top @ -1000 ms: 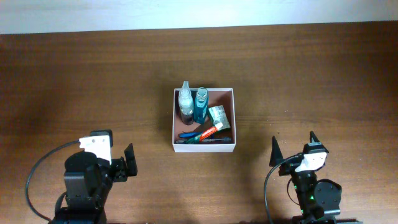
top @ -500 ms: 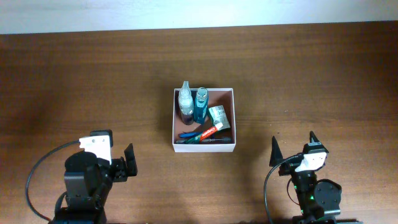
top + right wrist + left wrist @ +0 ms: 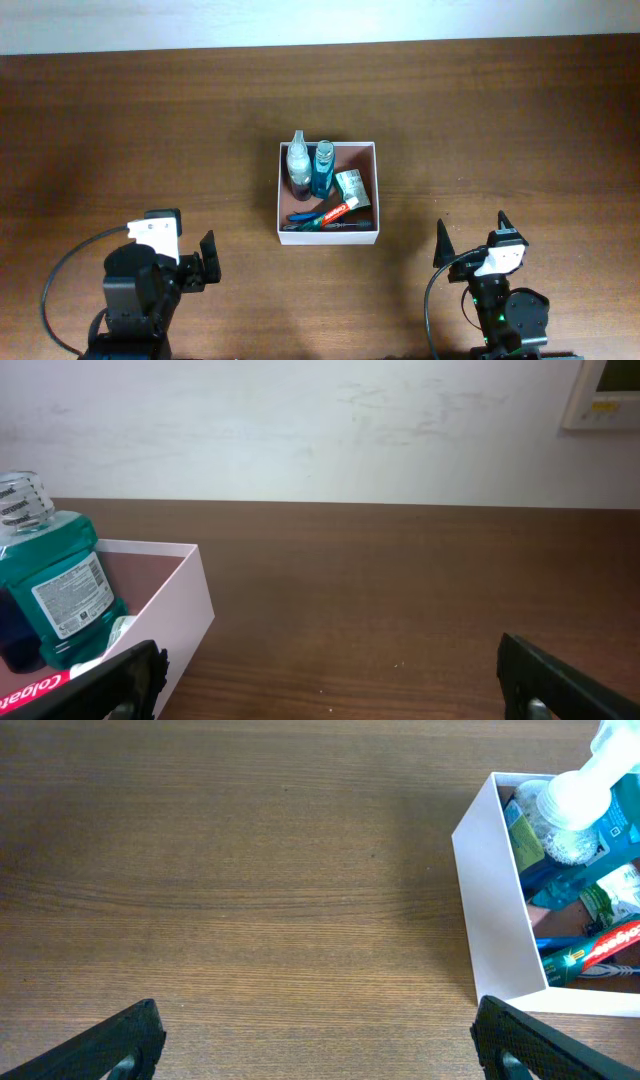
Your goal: Pack container
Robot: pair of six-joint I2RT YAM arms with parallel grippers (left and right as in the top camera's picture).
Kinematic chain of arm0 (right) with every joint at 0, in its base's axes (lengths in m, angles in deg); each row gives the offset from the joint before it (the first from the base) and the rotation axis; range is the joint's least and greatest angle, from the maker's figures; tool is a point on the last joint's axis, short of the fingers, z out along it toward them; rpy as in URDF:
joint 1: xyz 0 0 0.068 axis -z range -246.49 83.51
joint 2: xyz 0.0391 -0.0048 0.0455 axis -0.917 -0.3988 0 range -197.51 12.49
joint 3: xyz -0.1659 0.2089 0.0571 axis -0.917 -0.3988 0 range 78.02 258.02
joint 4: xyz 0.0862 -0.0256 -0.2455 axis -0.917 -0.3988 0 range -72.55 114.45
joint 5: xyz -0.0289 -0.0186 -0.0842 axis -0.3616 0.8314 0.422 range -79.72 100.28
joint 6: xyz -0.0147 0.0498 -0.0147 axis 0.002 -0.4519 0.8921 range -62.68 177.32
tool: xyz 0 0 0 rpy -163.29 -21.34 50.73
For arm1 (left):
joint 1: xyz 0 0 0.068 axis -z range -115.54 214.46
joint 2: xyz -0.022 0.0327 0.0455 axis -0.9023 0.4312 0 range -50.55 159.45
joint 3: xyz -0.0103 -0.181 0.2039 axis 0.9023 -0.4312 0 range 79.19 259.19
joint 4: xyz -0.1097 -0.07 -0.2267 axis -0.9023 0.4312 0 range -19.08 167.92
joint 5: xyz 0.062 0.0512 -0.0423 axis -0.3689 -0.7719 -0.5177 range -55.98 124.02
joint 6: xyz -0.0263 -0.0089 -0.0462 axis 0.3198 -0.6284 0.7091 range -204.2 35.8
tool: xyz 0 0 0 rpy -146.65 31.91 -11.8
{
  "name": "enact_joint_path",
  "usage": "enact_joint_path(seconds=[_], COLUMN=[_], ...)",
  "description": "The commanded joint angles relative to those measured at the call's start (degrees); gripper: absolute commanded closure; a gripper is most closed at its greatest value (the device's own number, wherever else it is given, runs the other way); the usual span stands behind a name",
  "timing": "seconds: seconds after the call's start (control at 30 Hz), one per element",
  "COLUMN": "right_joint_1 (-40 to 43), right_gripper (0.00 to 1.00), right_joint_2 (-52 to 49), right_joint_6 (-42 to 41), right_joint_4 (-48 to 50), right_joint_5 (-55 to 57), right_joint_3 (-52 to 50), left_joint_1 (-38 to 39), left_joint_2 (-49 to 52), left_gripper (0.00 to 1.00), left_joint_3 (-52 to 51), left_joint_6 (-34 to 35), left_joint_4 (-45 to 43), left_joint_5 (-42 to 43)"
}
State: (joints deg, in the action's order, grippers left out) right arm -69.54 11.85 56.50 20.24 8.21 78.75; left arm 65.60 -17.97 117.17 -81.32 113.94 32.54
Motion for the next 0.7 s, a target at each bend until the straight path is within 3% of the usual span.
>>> enact_joint_path(seconds=[0.0, 0.2, 0.33, 0.5, 0.67], right_joint_1=[-0.3, -0.3, -0.3, -0.3, -0.3], right_gripper=[0.02, 0.02, 0.01, 0.02, 0.02], right_joint_2=[0.3, 0.3, 0.3, 0.3, 0.3], right_joint_6=[0.4, 0.4, 0.4, 0.4, 0.4], right_joint_4=[0.0, 0.0, 0.0, 0.0, 0.0], right_joint_5=[-0.7, -0.7, -0.7, -0.7, -0.7], right_joint_3=[-0.4, -0.4, -0.4, -0.4, -0.4], left_joint_1=[0.0, 0.0, 0.0, 0.4, 3.4], left_joint_2=[-3.4, -15.5, -24.4, -29.6, -32.1], left_gripper=[0.01, 0.01, 0.01, 0.01, 0.01], left_joint_3=[-0.4, -2.5, -8.5, -19.2, -33.5], left_joint_6=[0.5, 0.5, 0.6, 0.5, 0.1], left_joint_4=[-0.1, 7.1, 5.0, -9.5, -38.8], left_joint_5=[0.3, -0.2, -0.2, 0.7, 0.6])
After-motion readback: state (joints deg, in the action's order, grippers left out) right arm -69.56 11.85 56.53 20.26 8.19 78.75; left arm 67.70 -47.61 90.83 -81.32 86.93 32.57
